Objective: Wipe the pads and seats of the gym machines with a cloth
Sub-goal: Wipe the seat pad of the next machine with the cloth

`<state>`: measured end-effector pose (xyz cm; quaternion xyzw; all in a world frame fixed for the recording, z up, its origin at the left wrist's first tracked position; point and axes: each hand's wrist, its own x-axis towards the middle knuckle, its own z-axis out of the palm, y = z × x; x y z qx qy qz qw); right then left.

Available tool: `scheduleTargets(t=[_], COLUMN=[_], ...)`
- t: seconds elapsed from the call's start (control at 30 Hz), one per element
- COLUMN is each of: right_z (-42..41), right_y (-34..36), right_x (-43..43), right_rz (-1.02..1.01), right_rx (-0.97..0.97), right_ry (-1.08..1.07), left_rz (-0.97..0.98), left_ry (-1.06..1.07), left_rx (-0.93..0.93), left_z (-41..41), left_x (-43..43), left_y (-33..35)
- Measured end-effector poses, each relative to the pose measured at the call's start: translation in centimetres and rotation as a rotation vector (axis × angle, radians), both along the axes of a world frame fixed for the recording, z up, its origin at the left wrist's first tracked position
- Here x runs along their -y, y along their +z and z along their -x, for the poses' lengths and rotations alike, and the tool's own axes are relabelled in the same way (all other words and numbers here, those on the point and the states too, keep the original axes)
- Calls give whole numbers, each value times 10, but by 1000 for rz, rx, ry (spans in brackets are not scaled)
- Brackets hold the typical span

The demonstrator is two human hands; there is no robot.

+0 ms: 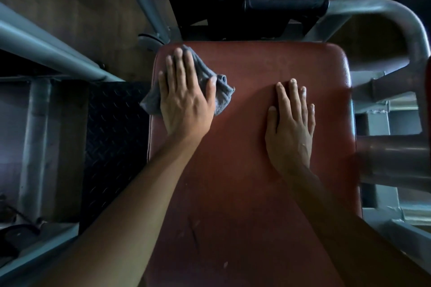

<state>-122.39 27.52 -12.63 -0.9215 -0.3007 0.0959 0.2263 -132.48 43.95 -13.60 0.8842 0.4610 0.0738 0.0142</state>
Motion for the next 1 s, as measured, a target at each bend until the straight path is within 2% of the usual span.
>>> scheduleTargets(t=[0.2,0.3,0.33,0.4,0.47,0.53,0.6,0.67,0.73,0.83,1.0], right_z=[20,30,35,50,65,79,87,88,83,76,85], right_y=[4,17,23,34,39,38,28,12,4,1,1], right_x=[12,7,2,-12,-31,-49,-57,-55,-52,-51,-30], right_rz=[-19,-161,-231,-324,-363,-330,-183,-19,41,88,91], right_rx=[-86,-175,-198,-239,-240,-306,-289,-64,122,180,95], right_ry=[-10,-8,48,200,332,417,511,623,658,585,363], left_rz=[64,172,260,471,406,256,333,438,466,406,337], left_ry=[64,0,-16,37,156,269,312,268,215,154,117], left_rx=[16,69,147,446,649,632,584,576,558,449,294], left_z=[29,30,31,40,63,90,109,121,127,130,127], left_x=[53,86,90,82,68,58,59,65,70,77,80], left_y=[3,9,14,28,36,35,29,19,12,9,7])
